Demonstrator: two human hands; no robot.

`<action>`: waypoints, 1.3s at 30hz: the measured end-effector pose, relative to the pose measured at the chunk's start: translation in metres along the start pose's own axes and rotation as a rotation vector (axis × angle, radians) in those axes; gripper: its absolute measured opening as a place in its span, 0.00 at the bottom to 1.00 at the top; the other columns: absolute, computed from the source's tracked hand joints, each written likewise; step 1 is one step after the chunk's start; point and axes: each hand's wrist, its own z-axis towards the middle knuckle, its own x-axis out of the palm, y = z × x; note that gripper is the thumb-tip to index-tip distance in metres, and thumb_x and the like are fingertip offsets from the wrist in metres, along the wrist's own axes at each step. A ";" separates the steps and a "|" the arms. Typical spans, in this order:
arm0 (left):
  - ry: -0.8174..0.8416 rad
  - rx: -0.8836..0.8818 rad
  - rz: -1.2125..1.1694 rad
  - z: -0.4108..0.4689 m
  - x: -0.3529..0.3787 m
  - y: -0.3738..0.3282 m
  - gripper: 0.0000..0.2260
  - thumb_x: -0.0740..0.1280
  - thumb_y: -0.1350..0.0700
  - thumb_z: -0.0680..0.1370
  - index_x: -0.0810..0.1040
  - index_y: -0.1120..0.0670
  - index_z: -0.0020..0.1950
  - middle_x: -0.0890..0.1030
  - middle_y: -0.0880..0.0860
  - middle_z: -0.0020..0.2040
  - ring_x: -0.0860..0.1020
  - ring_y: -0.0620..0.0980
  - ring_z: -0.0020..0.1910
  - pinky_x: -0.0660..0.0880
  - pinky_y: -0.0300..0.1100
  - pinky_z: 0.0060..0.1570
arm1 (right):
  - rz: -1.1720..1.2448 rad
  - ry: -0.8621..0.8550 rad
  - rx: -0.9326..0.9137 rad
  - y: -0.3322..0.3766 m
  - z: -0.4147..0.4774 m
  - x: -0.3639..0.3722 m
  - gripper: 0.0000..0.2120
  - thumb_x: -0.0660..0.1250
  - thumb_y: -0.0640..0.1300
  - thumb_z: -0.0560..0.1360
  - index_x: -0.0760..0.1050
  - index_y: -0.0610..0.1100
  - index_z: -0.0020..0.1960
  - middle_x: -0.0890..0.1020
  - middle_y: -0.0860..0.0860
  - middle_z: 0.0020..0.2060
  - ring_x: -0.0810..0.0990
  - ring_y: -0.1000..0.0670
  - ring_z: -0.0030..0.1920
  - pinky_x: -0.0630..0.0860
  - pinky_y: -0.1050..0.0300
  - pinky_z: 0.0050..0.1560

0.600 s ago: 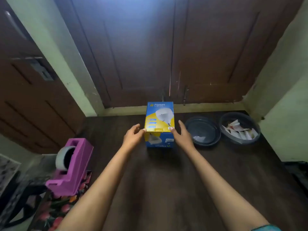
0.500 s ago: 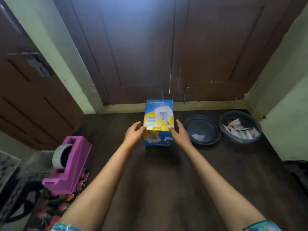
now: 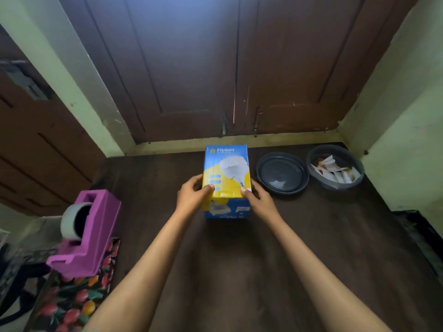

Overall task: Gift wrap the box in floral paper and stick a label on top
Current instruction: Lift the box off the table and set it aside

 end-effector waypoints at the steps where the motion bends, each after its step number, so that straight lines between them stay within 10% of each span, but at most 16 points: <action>1: -0.021 0.019 0.011 -0.012 0.001 0.005 0.17 0.71 0.58 0.73 0.77 0.55 0.61 0.80 0.51 0.53 0.78 0.47 0.52 0.75 0.43 0.55 | 0.000 -0.024 0.000 -0.006 -0.013 -0.004 0.22 0.65 0.44 0.77 0.67 0.41 0.70 0.75 0.47 0.64 0.72 0.49 0.65 0.69 0.53 0.66; 8: 0.080 -0.072 -0.040 -0.126 0.018 0.033 0.25 0.71 0.43 0.63 0.80 0.51 0.58 0.83 0.54 0.48 0.81 0.48 0.46 0.79 0.42 0.40 | 0.129 -0.104 -0.009 -0.038 -0.131 -0.034 0.09 0.71 0.47 0.69 0.74 0.46 0.45 0.81 0.53 0.41 0.79 0.59 0.42 0.73 0.67 0.44; 12: 0.071 -0.114 -0.108 -0.172 0.040 0.044 0.19 0.72 0.44 0.63 0.80 0.51 0.50 0.84 0.53 0.47 0.82 0.49 0.47 0.78 0.40 0.42 | 0.222 -0.057 0.022 -0.048 -0.178 -0.049 0.13 0.67 0.49 0.65 0.68 0.45 0.45 0.78 0.53 0.49 0.78 0.59 0.46 0.74 0.71 0.40; 16: 0.057 -0.122 -0.128 -0.196 0.051 0.047 0.08 0.71 0.55 0.74 0.74 0.53 0.49 0.81 0.52 0.50 0.80 0.40 0.40 0.73 0.30 0.32 | 0.217 -0.004 0.023 -0.059 -0.195 -0.059 0.17 0.70 0.46 0.71 0.67 0.48 0.55 0.76 0.49 0.56 0.76 0.53 0.55 0.74 0.68 0.49; 22: 0.199 -0.004 -0.107 -0.201 0.052 0.043 0.22 0.68 0.56 0.76 0.67 0.44 0.68 0.81 0.48 0.55 0.81 0.38 0.43 0.75 0.33 0.33 | 0.039 0.059 -0.101 -0.078 -0.194 -0.064 0.44 0.62 0.65 0.62 0.57 0.49 0.74 0.62 0.53 0.70 0.62 0.54 0.71 0.61 0.51 0.72; 28: 0.296 0.159 -0.084 -0.197 0.054 0.052 0.19 0.70 0.55 0.74 0.71 0.40 0.62 0.83 0.38 0.49 0.81 0.37 0.46 0.78 0.35 0.35 | 0.310 0.256 -0.144 -0.097 -0.186 -0.066 0.45 0.65 0.61 0.65 0.48 0.53 0.76 0.70 0.53 0.69 0.74 0.50 0.65 0.67 0.44 0.68; 33: 0.335 0.247 -0.018 -0.206 0.052 0.066 0.29 0.71 0.42 0.62 0.73 0.41 0.63 0.84 0.46 0.51 0.82 0.43 0.45 0.78 0.38 0.37 | 0.288 0.332 -0.262 -0.097 -0.193 -0.078 0.28 0.64 0.52 0.67 0.66 0.50 0.66 0.81 0.51 0.56 0.82 0.53 0.51 0.77 0.58 0.50; 39: 0.167 0.304 -0.012 -0.235 0.061 0.074 0.33 0.73 0.45 0.65 0.70 0.49 0.68 0.83 0.48 0.50 0.81 0.43 0.46 0.77 0.40 0.46 | 0.200 0.263 -0.311 -0.105 -0.227 -0.084 0.37 0.65 0.56 0.70 0.57 0.47 0.74 0.69 0.52 0.70 0.68 0.52 0.69 0.61 0.52 0.71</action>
